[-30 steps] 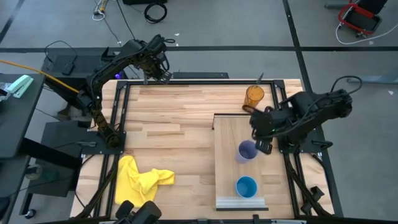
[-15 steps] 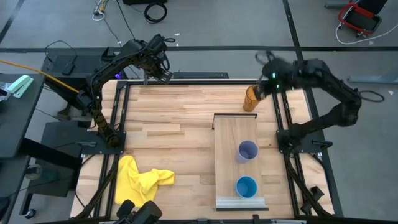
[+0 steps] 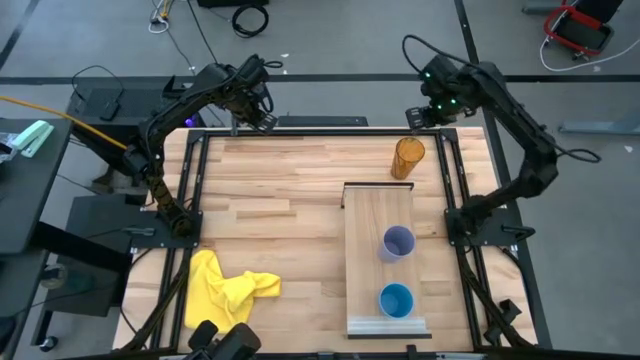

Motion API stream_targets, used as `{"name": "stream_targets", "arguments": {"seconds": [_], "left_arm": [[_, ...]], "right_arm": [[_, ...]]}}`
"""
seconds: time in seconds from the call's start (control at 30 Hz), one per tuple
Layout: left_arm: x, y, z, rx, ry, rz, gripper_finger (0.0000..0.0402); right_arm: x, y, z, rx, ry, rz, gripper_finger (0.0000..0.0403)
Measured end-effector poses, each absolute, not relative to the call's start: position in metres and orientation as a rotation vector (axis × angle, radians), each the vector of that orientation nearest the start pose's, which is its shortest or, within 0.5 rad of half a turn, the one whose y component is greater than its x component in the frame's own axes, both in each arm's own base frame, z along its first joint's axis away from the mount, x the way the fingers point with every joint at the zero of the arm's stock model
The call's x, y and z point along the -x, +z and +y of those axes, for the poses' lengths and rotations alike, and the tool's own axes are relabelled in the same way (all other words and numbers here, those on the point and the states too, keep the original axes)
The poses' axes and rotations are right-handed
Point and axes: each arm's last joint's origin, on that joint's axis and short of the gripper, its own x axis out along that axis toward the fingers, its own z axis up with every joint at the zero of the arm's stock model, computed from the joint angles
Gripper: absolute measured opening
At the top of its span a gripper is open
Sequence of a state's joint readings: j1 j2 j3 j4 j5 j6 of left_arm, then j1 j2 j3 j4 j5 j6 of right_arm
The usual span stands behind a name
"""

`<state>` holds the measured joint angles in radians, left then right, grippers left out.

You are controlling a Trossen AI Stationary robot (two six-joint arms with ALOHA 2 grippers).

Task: Stack small to large cups/mugs on shelf
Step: Put the orange crystal cup onto the shelf

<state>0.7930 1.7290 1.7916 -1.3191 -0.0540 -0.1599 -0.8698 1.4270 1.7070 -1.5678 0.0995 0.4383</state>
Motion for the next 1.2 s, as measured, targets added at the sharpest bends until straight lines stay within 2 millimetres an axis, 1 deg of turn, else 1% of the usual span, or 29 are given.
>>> {"name": "stream_targets", "arguments": {"seconds": [0.1, 0.2, 0.37, 0.47, 0.63, 0.97, 1.2], "left_arm": [[-0.232, 0.347, 0.238, 0.591, 0.823, 1.154, 0.0089], [-0.232, 0.347, 0.237, 0.593, 0.809, 1.157, 0.0093], [-0.232, 0.347, 0.237, 0.592, 0.809, 1.155, 0.0092], [-0.233, 0.347, 0.237, 0.590, 0.809, 1.153, 0.0092], [-0.234, 0.348, 0.238, 0.584, 0.809, 1.141, 0.0096], [-0.234, 0.348, 0.238, 0.587, 0.810, 1.139, 0.0098], [-0.234, 0.348, 0.238, 0.587, 0.810, 1.138, 0.0098]], "right_arm": [[-0.149, 0.380, -0.186, -0.860, -1.086, 1.133, 0.0102], [-0.151, 0.361, -0.189, -0.860, -1.078, 1.176, 0.0101], [-0.141, 0.327, -0.191, -0.900, -1.074, 1.210, 0.0101], [-0.136, 0.314, -0.190, -0.904, -1.078, 1.207, 0.0101], [-0.137, 0.308, -0.192, -0.922, -1.010, 1.135, 0.0101], [-0.139, 0.291, -0.195, -0.912, -1.006, 1.164, 0.0100], [-0.135, 0.293, -0.197, -0.906, -1.021, 1.150, 0.0100]]}}
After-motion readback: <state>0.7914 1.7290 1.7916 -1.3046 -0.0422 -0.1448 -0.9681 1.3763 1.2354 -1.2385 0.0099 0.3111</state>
